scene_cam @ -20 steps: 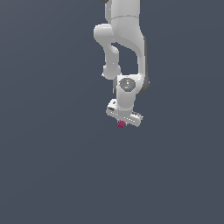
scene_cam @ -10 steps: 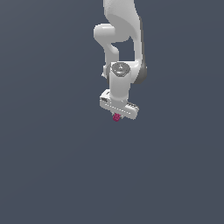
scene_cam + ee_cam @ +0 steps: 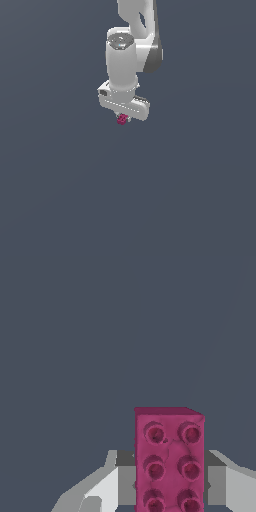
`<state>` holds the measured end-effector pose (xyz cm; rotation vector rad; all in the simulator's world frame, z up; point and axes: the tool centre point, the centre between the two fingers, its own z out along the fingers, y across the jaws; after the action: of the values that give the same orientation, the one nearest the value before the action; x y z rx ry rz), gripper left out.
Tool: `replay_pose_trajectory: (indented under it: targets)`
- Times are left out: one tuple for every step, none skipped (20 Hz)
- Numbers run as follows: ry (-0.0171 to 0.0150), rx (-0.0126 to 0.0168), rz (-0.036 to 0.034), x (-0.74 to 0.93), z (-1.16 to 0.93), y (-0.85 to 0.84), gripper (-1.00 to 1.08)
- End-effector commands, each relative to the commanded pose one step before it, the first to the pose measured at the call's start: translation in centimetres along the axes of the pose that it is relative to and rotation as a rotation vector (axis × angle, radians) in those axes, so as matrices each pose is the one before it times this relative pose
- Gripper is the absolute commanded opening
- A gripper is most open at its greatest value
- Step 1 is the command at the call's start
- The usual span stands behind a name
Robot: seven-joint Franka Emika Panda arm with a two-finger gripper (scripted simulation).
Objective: Pick up the object and move it to a goal position.
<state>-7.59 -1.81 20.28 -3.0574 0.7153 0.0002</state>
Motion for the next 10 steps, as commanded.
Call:
replay_pose_trajectory:
  targets:
    - [-0.00057, -0.00014, -0.00033, 0.521, -2.682, 1.128, -1.0]
    - [0.0, 0.0, 0.0, 0.23, -1.038, 0.425, -1.0]
    - [0.0, 0.0, 0.0, 0.231, -1.033, 0.422, -1.0]
    - [0.0, 0.0, 0.0, 0.233, -1.029, 0.419, -1.0]
    - [0.0, 0.0, 0.0, 0.235, -1.025, 0.416, -1.0]
    - [0.0, 0.0, 0.0, 0.238, -1.022, 0.414, -1.0]
    - [0.00029, -0.00051, 0.00037, 0.24, -1.024, 0.416, -1.0]
    - [0.0, 0.0, 0.0, 0.243, -1.009, 0.406, -1.0]
    - [0.0, 0.0, 0.0, 0.239, -0.972, 0.39, -1.0]
    - [0.0, 0.0, 0.0, 0.231, -0.922, 0.369, -1.0]
